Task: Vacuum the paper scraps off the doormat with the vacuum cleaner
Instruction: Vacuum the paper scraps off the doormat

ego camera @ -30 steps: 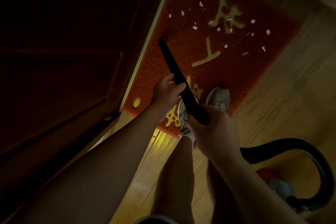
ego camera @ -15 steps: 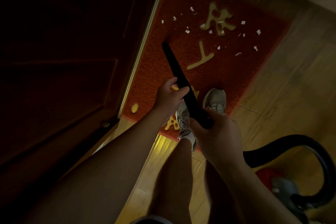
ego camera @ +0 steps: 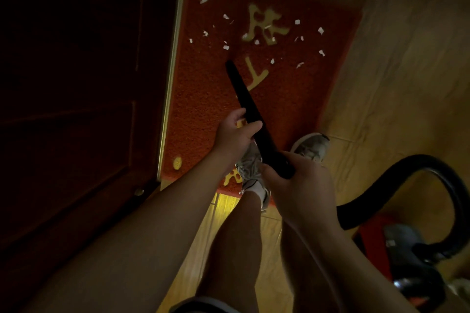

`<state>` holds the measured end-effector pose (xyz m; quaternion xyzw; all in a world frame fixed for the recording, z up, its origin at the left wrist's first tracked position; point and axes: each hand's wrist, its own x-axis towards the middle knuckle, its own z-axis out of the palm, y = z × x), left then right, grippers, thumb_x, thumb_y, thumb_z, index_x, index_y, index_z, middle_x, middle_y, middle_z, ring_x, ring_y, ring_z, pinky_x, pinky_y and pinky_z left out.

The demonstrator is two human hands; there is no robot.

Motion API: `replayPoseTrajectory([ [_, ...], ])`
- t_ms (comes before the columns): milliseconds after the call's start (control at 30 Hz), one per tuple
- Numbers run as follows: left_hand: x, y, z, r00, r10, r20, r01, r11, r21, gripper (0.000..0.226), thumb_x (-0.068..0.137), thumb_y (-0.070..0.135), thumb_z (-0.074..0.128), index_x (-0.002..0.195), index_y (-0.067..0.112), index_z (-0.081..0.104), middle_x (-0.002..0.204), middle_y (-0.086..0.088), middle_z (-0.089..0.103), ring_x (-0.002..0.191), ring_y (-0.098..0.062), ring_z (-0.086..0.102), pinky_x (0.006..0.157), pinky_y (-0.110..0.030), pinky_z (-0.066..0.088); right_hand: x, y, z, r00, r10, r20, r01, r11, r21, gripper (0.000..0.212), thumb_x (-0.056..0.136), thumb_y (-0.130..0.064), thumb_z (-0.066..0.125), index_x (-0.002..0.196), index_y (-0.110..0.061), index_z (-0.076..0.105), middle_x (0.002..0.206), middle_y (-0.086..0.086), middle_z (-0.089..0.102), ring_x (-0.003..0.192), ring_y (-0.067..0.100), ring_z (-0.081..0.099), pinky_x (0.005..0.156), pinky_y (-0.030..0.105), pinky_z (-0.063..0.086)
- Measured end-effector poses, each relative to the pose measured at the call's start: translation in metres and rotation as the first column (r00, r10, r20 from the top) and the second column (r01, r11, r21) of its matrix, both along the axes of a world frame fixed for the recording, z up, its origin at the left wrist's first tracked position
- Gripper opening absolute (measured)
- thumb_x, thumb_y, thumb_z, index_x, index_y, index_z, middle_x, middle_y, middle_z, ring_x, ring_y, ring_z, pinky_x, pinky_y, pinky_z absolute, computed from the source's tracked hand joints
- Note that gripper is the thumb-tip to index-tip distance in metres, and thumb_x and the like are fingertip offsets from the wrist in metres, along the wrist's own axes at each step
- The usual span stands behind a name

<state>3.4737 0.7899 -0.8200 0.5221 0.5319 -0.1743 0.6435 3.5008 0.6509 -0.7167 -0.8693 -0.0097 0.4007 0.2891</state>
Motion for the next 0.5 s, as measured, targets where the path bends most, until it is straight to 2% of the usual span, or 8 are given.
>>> replayPoseTrajectory([
  [100,0.006,-0.011,0.002,1.000,-0.024,-0.006,0.024,1.000,-0.005,0.057,0.095,0.017,0.068,0.148,0.012,0.048,0.139,-0.005,0.057,0.115,-0.019,0.064,0.089,-0.028,0.056,0.003,-0.010,0.002,1.000,-0.025,-0.017,0.025,1.000,-0.004,0.017,0.086,-0.039,0.067,0.091,-0.023,0.071,0.055,-0.006,0.062,0.044,0.009,0.056,0.040,0.028,0.044],
  [200,0.013,-0.022,0.003,0.999,-0.042,-0.015,0.042,0.999,-0.025,0.059,0.095,0.015,0.068,0.150,0.011,0.046,0.139,-0.006,0.058,0.121,-0.021,0.061,0.087,-0.024,0.053,0.006,-0.020,0.002,0.997,-0.071,-0.022,0.071,0.997,-0.014,0.023,0.084,-0.040,0.066,0.090,-0.019,0.071,0.056,-0.004,0.063,0.045,0.011,0.057,0.044,0.041,0.051],
  [333,0.026,-0.037,0.005,0.998,-0.064,-0.021,0.063,0.997,-0.039,0.060,0.096,0.014,0.068,0.151,0.009,0.044,0.143,-0.011,0.056,0.124,-0.026,0.061,0.101,-0.037,0.055,0.013,-0.033,0.003,0.993,-0.117,-0.020,0.116,0.993,-0.023,0.025,0.082,-0.042,0.064,0.089,-0.019,0.070,0.059,-0.002,0.064,0.047,0.013,0.060,0.047,0.044,0.052],
  [500,0.043,-0.056,0.009,0.994,-0.111,-0.014,0.111,0.994,-0.025,0.060,0.097,0.013,0.067,0.151,0.008,0.042,0.143,-0.012,0.054,0.122,-0.028,0.062,0.104,-0.044,0.054,0.024,-0.050,0.009,0.989,-0.142,-0.046,0.141,0.990,-0.030,0.021,0.086,-0.041,0.065,0.090,-0.021,0.069,0.060,-0.001,0.064,0.049,0.016,0.060,0.047,0.043,0.051],
])
